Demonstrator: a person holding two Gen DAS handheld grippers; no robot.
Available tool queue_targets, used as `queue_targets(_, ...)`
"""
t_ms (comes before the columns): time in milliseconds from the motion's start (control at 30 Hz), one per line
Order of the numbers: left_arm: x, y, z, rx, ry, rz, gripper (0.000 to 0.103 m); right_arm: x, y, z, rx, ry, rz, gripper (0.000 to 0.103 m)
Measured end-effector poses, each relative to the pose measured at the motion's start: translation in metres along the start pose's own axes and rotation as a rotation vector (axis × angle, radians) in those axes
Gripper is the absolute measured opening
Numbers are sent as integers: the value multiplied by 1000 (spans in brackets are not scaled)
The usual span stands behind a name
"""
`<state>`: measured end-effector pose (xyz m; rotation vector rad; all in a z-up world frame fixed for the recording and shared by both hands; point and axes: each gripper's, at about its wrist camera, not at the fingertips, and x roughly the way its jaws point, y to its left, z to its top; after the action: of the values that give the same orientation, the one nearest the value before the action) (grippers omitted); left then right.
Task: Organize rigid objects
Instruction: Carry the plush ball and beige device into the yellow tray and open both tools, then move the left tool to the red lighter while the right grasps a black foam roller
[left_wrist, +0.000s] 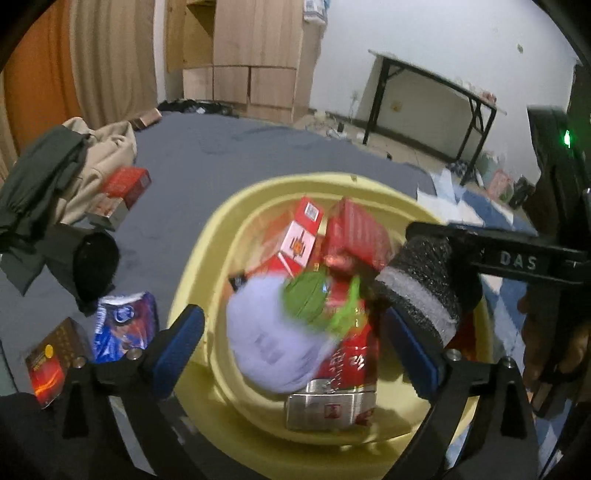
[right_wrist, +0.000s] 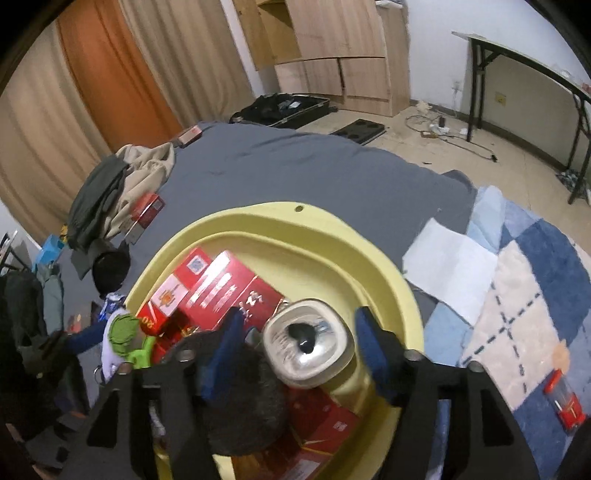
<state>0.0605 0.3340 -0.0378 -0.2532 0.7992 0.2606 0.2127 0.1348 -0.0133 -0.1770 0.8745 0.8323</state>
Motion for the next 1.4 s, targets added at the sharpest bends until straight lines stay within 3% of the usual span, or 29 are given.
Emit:
queue_targets(100, -9, 4, 7, -49, -45, -8, 103, -15, -9, -2, 56, -33, 29, 88)
queue_targets(300, -37, -20, 30, -92, -88, -64, 103, -99, -38, -30, 174, -182, 22, 97)
queue_targets(467, -82, -92, 38, -1, -118, -208, 103, -195, -67, -88, 207, -275, -91, 99)
queue_targets(667, -110, -134, 11, -129, -106, -350, 103, -295, -100, -179, 249, -291, -250, 99)
queue_targets(733, -114, -157, 1, -35, -77, -339, 103, -335, -111, -224, 275, -306, -289, 100)
queue_targets(800, -124, -176, -7, 89, -111, -292, 103, -360, -116, -253, 276, -302, -336, 101)
queue_targets(900, -133, -185, -18, 150, -138, -289, 103, -393, -126, -298, 266, -291, -431, 101)
queue_targets(1100, -134, -193, -29, 171, -105, -277, 103, -400, -123, -319, 414, -299, -401, 101)
queue_targets(1200, -132, -197, -30, 196, -123, -277, 103, -376, -118, -299, 380, -259, -372, 101)
queue_targets(1400, -106, -196, -28, 168, -74, -271, 103, -316, -127, -238, 344, -242, -355, 101)
